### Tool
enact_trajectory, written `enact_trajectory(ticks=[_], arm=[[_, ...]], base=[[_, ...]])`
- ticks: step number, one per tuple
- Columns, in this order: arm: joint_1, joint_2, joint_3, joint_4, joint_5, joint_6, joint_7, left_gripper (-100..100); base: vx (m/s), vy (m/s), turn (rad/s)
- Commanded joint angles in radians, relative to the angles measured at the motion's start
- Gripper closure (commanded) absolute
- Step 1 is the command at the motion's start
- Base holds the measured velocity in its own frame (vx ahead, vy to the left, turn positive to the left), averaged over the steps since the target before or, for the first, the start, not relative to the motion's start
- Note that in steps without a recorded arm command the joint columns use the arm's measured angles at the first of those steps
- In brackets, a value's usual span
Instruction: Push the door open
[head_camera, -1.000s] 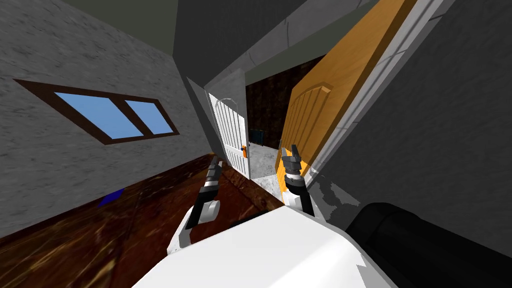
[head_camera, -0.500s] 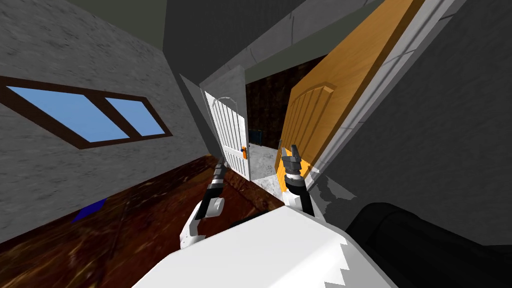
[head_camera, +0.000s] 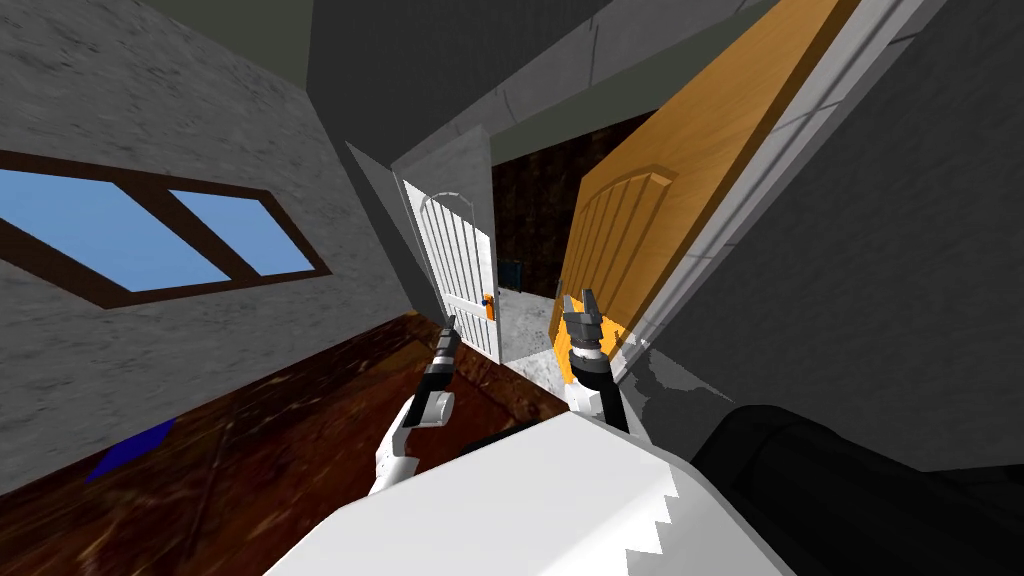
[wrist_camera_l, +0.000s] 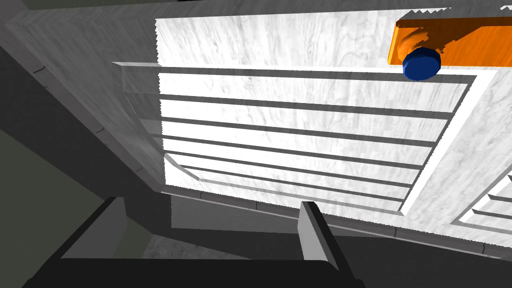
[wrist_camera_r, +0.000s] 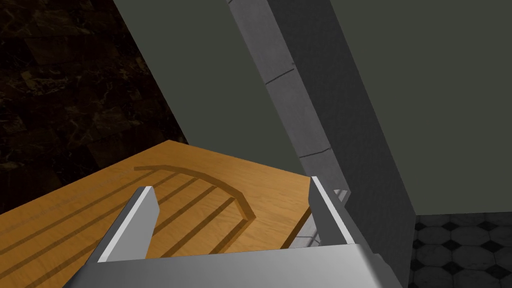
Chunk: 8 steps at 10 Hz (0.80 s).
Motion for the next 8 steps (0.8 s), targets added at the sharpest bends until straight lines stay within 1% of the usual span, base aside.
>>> enact_trajectory(ticks=[1,8], arm=[[-0.025,-0.002,-0.016,0.041,0.011,0.003,-0.001,-100],[-0.141,-0.004,-0.076,0.243,0.064,-0.006,0.004,-100]], base=[[0.083,0.102,-0.116],[0.072,0.105,-0.099]])
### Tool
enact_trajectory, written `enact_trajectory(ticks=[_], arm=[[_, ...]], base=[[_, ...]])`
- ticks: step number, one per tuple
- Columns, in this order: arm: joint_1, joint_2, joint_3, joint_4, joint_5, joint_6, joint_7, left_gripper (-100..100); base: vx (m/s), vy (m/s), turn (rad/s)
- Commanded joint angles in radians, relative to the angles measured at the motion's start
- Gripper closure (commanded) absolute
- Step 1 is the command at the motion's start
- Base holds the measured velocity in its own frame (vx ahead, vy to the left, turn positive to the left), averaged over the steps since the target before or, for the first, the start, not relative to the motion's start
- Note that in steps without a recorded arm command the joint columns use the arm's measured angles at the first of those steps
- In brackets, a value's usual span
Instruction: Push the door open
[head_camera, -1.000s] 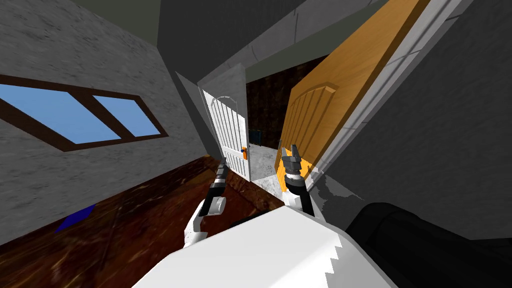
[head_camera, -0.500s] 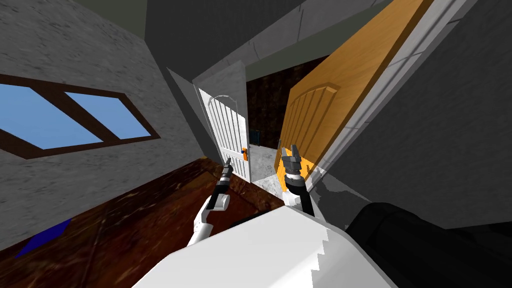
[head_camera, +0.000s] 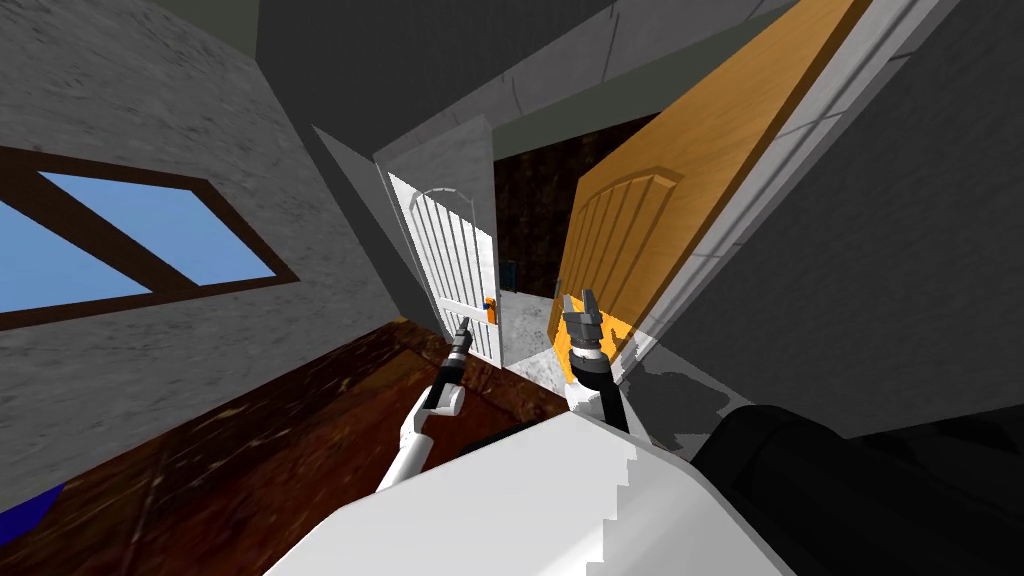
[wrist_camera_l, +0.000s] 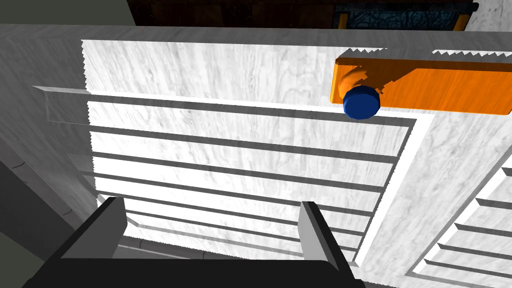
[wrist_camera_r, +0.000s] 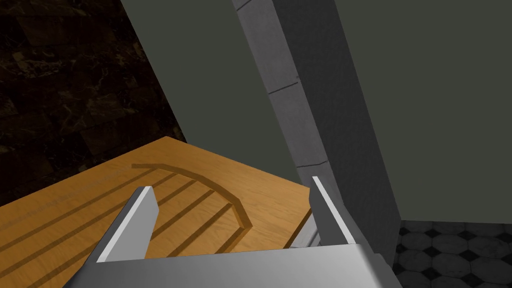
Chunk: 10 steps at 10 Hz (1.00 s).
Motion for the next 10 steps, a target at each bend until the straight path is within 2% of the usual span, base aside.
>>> enact_trajectory(ticks=[1,8,9,10], arm=[[-0.029,-0.005,-0.014,0.048,0.012,-0.001,-0.001,-100],[-0.138,-0.017,-0.070,0.237,0.062,-0.009,0.004,-100],[-0.138,-0.017,-0.070,0.237,0.062,-0.009,0.004,-100],[-0.151,-0.019,-0.077,0.261,0.068,-0.010,0.004,-100]], base=[[0.090,0.111,-0.069],[0.060,0.106,-0.094],[0.035,0.060,-0.027],[0.042,0.046,-0.044]])
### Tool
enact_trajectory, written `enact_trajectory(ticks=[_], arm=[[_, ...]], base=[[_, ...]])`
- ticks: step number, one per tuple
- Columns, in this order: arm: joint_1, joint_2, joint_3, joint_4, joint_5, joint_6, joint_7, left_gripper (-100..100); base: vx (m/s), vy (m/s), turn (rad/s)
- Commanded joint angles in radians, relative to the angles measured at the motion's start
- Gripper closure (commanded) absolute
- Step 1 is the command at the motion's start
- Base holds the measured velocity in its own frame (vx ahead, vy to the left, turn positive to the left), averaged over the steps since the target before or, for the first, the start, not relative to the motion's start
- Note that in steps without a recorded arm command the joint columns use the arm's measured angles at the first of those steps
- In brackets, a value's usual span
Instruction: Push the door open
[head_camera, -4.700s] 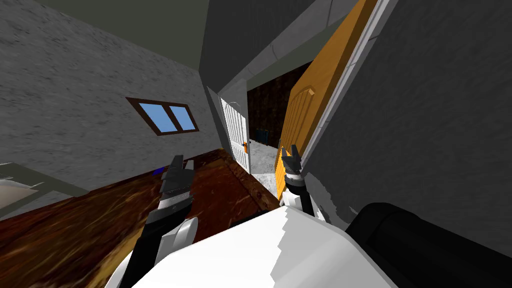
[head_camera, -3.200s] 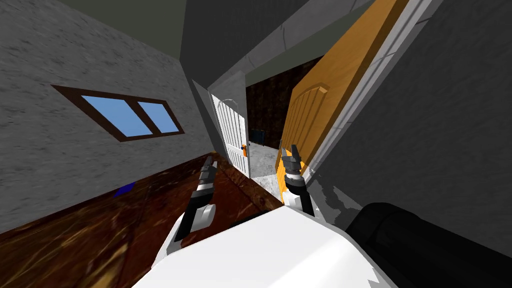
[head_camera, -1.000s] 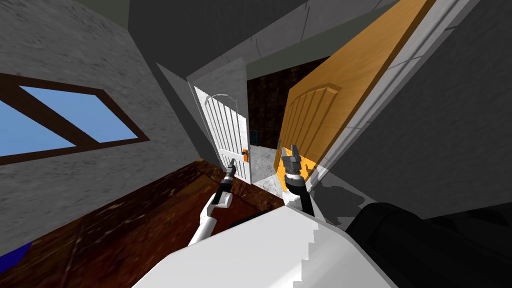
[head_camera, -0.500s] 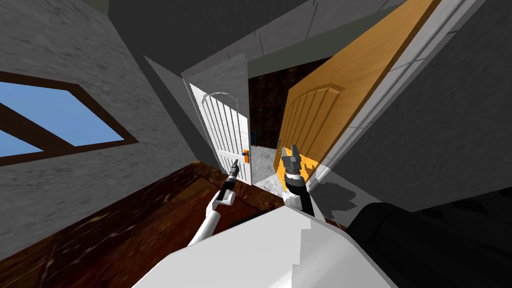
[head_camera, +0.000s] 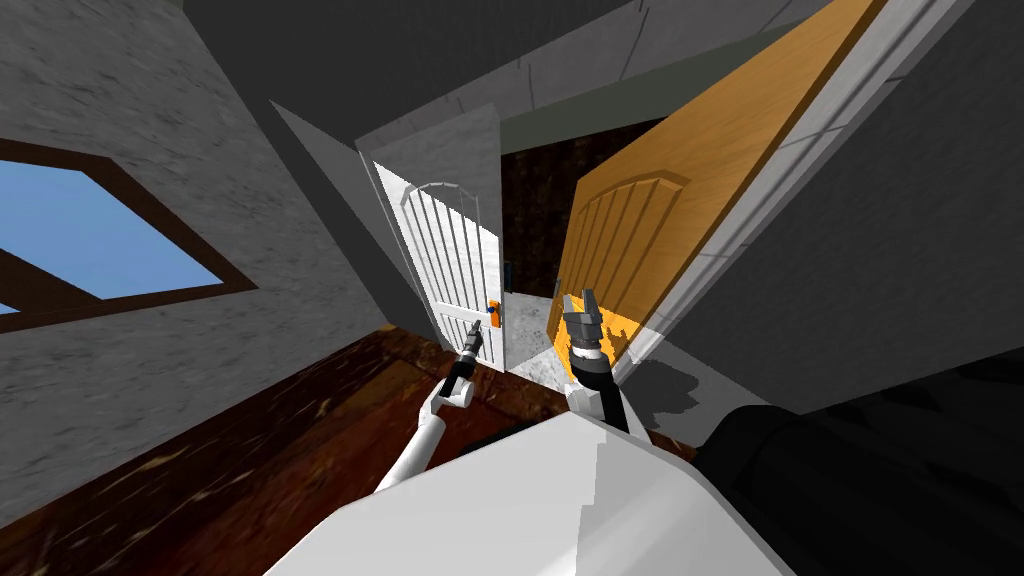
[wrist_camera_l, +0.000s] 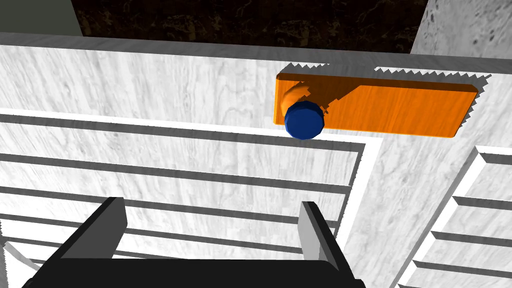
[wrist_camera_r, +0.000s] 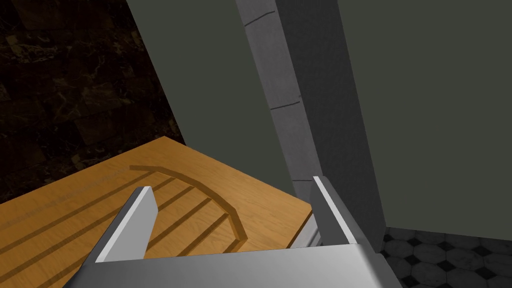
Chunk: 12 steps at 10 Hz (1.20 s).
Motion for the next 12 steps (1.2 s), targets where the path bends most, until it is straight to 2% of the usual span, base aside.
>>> enact_trajectory(ticks=[1,8,11,12], arm=[[-0.020,-0.004,-0.011,0.033,0.010,0.000,0.001,-100],[-0.108,-0.025,-0.056,0.187,0.050,-0.006,0.004,-100],[-0.138,-0.035,-0.071,0.237,0.063,-0.008,0.006,-100],[-0.157,-0.041,-0.081,0.270,0.072,-0.010,0.006,-100]], base=[[0.049,0.066,-0.093],[0.055,0.093,-0.074],[0.049,0.079,-0.058],[0.042,0.099,-0.098]])
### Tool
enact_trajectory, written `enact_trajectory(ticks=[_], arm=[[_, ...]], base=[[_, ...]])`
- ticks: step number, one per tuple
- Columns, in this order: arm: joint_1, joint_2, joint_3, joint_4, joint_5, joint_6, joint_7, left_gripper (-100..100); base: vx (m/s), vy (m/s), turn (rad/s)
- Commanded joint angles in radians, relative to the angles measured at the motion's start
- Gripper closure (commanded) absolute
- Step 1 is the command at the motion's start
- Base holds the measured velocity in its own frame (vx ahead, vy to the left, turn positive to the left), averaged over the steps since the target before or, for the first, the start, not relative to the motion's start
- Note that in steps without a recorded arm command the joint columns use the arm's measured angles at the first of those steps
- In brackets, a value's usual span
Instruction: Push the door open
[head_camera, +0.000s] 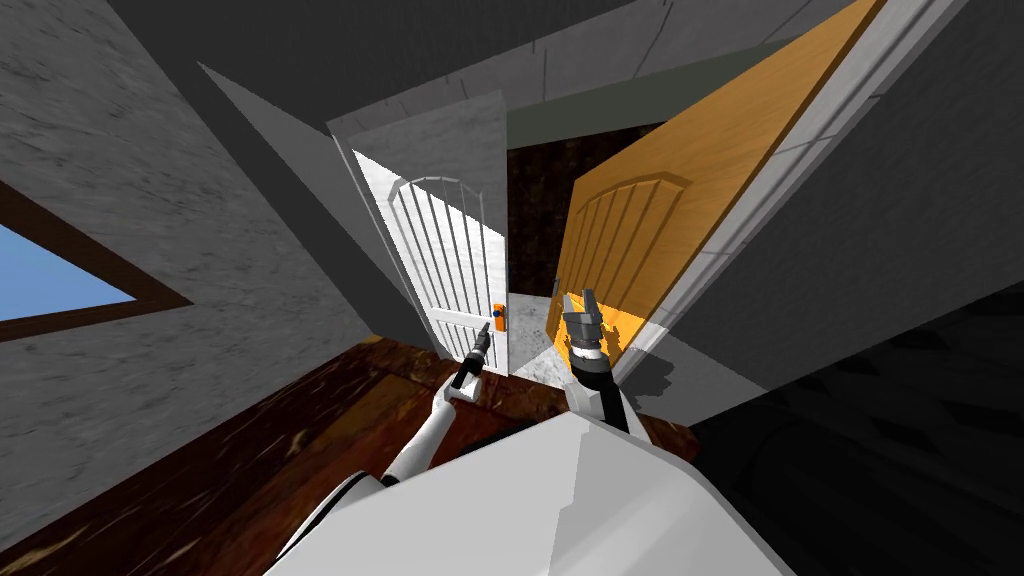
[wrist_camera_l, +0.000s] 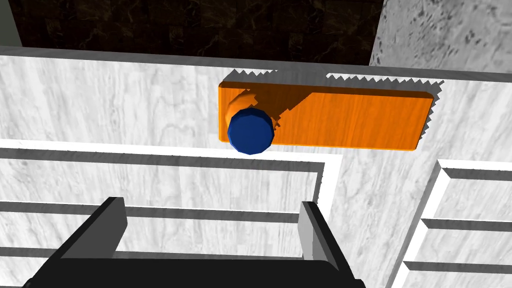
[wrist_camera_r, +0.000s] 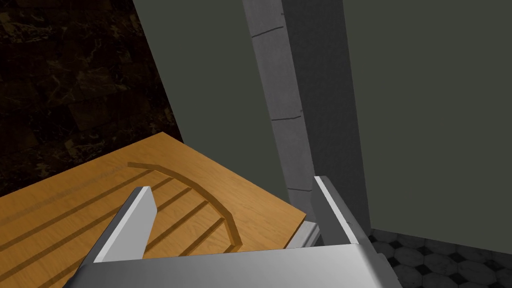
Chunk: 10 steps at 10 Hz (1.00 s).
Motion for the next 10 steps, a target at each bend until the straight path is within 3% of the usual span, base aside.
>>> enact_trajectory(ticks=[1,5,6,7,10], arm=[[-0.016,-0.009,-0.008,0.028,0.007,0.001,-0.002,-100],[-0.051,-0.025,-0.026,0.090,0.024,-0.002,0.000,-100],[-0.044,-0.023,-0.022,0.075,0.021,0.003,-0.003,-100],[-0.045,-0.003,-0.017,0.081,0.020,0.000,-0.004,-100],[-0.046,0.007,-0.010,0.087,0.019,-0.004,-0.004,-100]], base=[[0.054,0.111,-0.065],[0.045,0.070,-0.048],[0.017,0.031,-0.015],[0.137,-0.052,-0.040],[0.174,-0.081,-0.024]])
